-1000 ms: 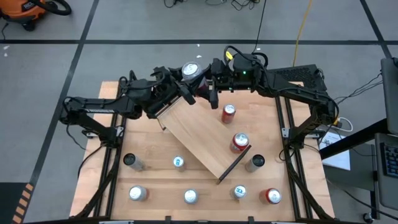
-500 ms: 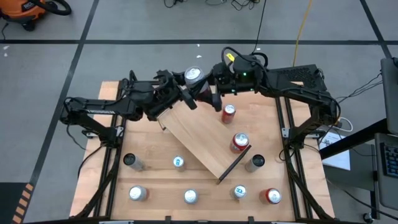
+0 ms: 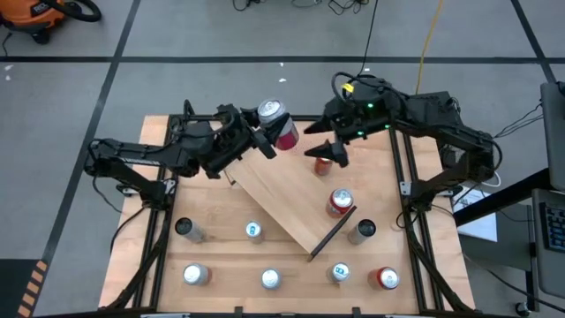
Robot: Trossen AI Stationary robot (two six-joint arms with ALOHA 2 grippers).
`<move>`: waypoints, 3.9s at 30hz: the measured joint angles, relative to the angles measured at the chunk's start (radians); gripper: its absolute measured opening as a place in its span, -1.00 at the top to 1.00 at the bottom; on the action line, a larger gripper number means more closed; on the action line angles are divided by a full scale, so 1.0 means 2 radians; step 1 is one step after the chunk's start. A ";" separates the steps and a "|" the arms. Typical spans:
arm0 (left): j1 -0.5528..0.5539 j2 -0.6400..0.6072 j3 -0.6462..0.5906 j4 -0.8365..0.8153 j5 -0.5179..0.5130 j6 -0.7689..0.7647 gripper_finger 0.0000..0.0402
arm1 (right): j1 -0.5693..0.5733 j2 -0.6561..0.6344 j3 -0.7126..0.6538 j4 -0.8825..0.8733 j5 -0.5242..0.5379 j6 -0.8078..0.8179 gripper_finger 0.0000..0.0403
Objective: Place canned beverage on shelf
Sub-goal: Put the top pink white soda can on the shelf
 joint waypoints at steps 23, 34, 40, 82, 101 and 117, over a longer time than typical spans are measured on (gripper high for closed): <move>-0.048 0.121 0.000 -0.003 -0.009 0.046 -0.48 | 0.000 -0.129 0.000 -0.059 0.058 0.082 -0.70; -0.046 0.183 0.001 -0.012 -0.023 0.004 -0.48 | 0.000 -0.124 0.000 -0.060 0.057 0.077 -0.70; -0.035 0.210 0.001 -0.015 -0.031 -0.002 -0.48 | 0.000 -0.123 0.000 -0.061 0.056 0.068 -0.70; -0.028 0.242 0.001 -0.028 0.009 -0.080 -0.48 | 0.000 -0.123 0.000 -0.069 0.055 0.024 -0.70; -0.029 0.242 0.001 -0.030 0.008 -0.080 -0.75 | 0.000 -0.123 0.000 -0.069 0.055 0.022 -0.70; -0.029 0.236 0.001 0.004 0.020 -0.075 -0.76 | 0.000 -0.122 0.000 -0.069 0.055 0.017 -0.70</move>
